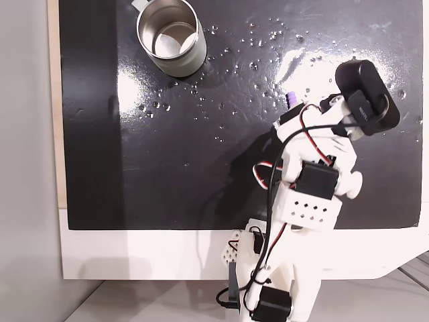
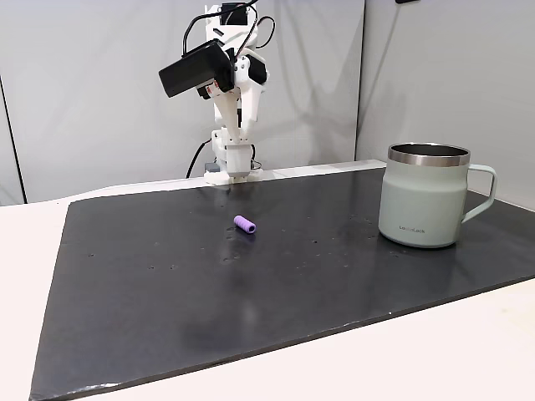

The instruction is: Grasp a pengrip and put it in the cup.

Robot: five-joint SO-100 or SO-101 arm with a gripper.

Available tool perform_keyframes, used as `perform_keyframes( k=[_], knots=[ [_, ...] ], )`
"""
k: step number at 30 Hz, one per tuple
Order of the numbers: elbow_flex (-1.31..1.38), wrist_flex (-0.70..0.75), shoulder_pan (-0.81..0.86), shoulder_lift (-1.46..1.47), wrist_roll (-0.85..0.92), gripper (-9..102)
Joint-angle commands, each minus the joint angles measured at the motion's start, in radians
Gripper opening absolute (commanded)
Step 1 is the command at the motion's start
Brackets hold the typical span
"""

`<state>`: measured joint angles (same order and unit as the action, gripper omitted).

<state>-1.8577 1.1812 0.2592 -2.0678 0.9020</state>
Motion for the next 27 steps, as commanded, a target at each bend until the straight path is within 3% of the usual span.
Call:
perform_keyframes(
  k=[1, 8, 12, 16, 19, 27],
  knots=[
    [0.149, 0.041, 0.009, 0.147, 0.078, 0],
    [0.233, 0.087, 0.012, 0.336, 0.259, 2],
    [0.325, 0.222, 0.012, 0.448, 0.368, 5],
    [0.410, 0.299, 0.012, 0.538, 0.445, 15],
    [0.479, 0.331, 0.017, 0.611, 0.468, 22],
    [0.885, 0.505, 0.040, 0.945, 0.476, 22]
  ],
)
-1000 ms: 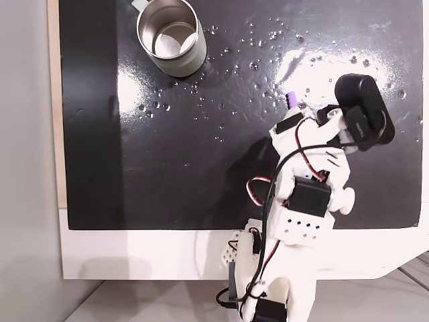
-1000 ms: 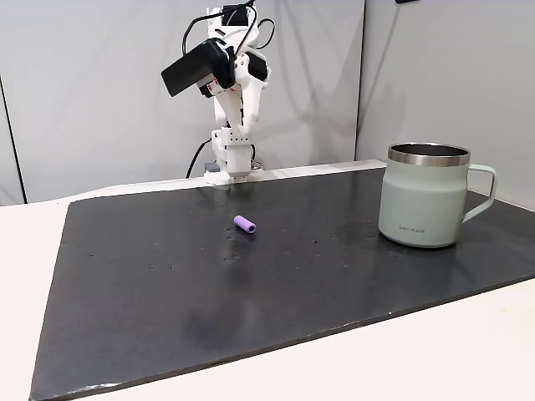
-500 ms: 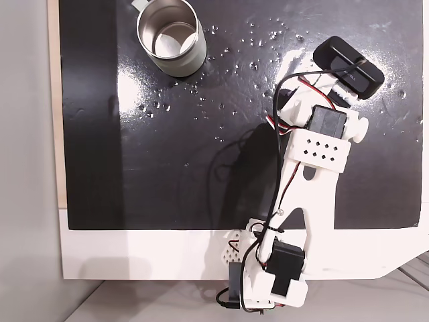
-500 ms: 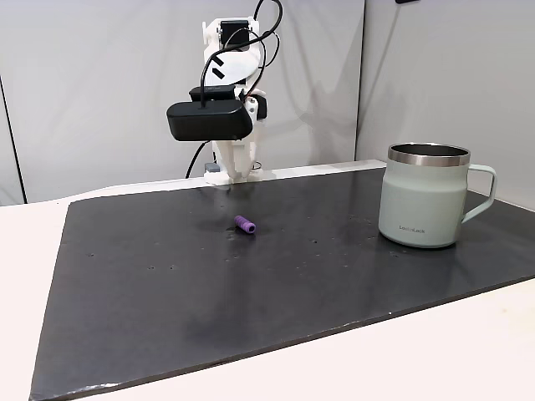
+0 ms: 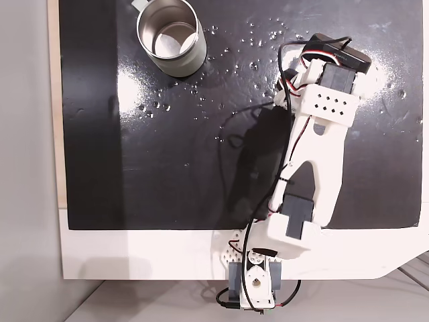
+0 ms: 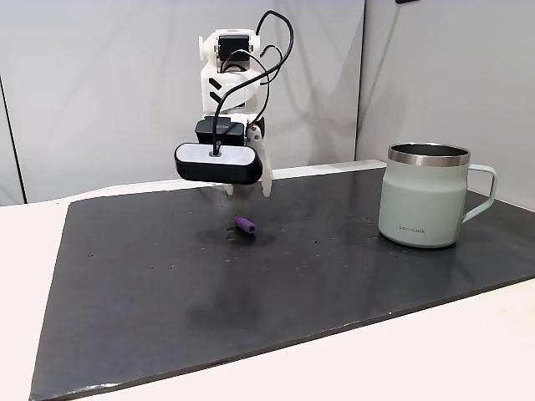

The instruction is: Grasp a pengrip and put it in the cup.

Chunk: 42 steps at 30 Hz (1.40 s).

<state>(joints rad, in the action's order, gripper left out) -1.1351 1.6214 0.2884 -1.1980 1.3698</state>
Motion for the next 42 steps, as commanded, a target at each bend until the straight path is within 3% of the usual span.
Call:
perform_keyframes(
  k=[1, 16, 24, 28, 42],
  knots=[
    [0.233, 0.095, 0.014, 0.123, 0.008, 22],
    [0.453, 0.106, -0.023, 0.387, -0.014, 18],
    [0.465, 0.103, -0.028, 0.445, -0.018, 2],
    [0.466, 0.101, -0.023, 0.446, -0.021, 0],
    [0.520, 0.112, -0.038, 0.115, -0.164, 0]
  ],
)
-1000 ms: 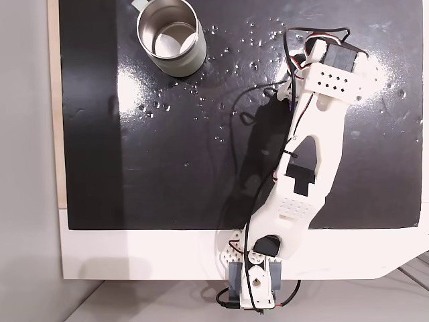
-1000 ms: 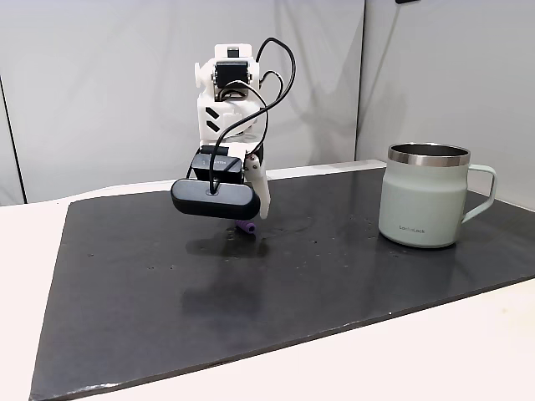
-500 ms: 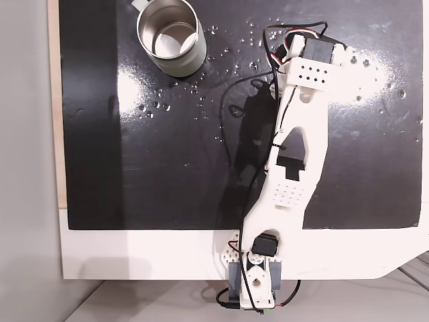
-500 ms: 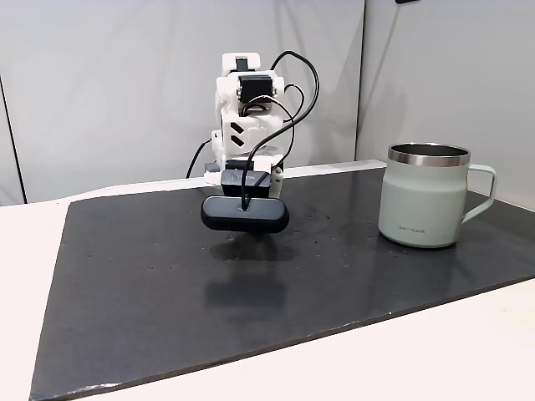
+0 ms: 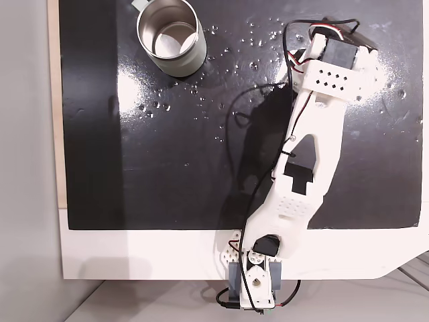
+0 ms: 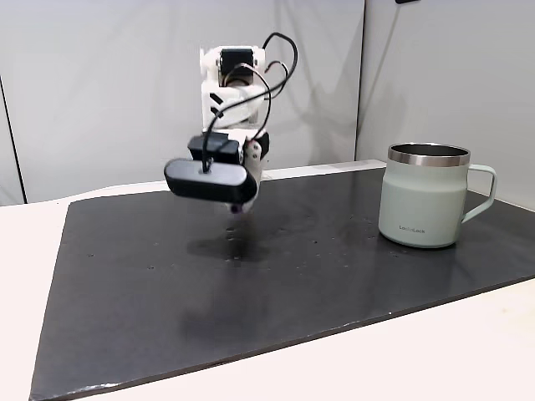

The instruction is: Grasp a pengrip and put it in the cup.

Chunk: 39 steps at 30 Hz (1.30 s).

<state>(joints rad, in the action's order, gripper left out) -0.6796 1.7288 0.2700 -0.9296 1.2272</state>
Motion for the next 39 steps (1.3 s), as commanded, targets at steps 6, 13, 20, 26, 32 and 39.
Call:
perform_keyframes(
  k=[6, 13, 20, 26, 32, 39],
  knots=[
    [0.135, 0.005, -0.075, -0.314, -0.138, 0],
    [0.198, 0.006, -0.209, -0.393, -0.402, 0],
    [0.287, 0.006, -0.362, -0.339, -0.724, 0],
    [0.511, 0.006, -0.459, -0.160, -0.897, 0],
    [0.632, -0.077, -0.506, -0.020, -0.969, 0],
    [0.634, -0.227, -0.561, 0.054, -1.034, 0]
  ],
)
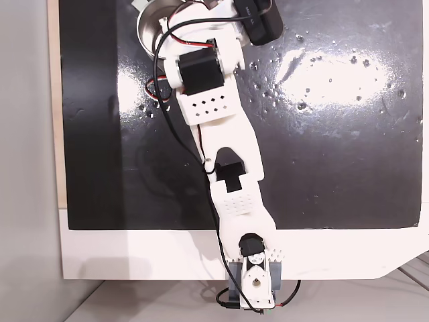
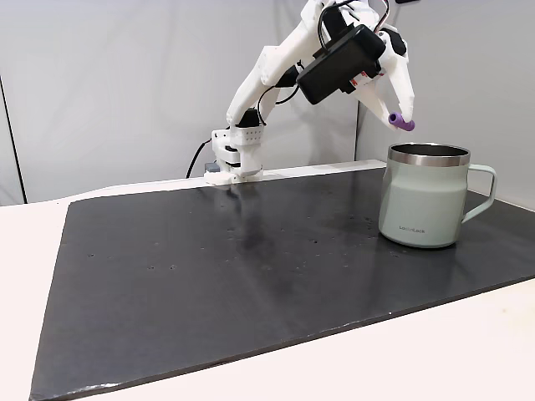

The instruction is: Grasp a pengrip and put it in the cup.

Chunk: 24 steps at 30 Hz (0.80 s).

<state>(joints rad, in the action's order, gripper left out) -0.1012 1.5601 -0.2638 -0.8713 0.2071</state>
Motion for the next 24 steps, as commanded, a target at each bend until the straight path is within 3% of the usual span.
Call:
perform_keyframes(
  k=[1, 7, 15, 19, 24],
  knots=[
    [0.055, -0.075, -0.038, 0.003, -0.014, 0],
    [0.055, -0.141, -0.089, 0.058, -0.014, 0],
    [0.057, -0.124, -0.092, 0.077, -0.011, 0],
    [0.078, -0.107, -0.081, 0.077, -0.037, 22],
    [0.086, -0.095, -0.077, 0.077, -0.038, 23]
  ],
)
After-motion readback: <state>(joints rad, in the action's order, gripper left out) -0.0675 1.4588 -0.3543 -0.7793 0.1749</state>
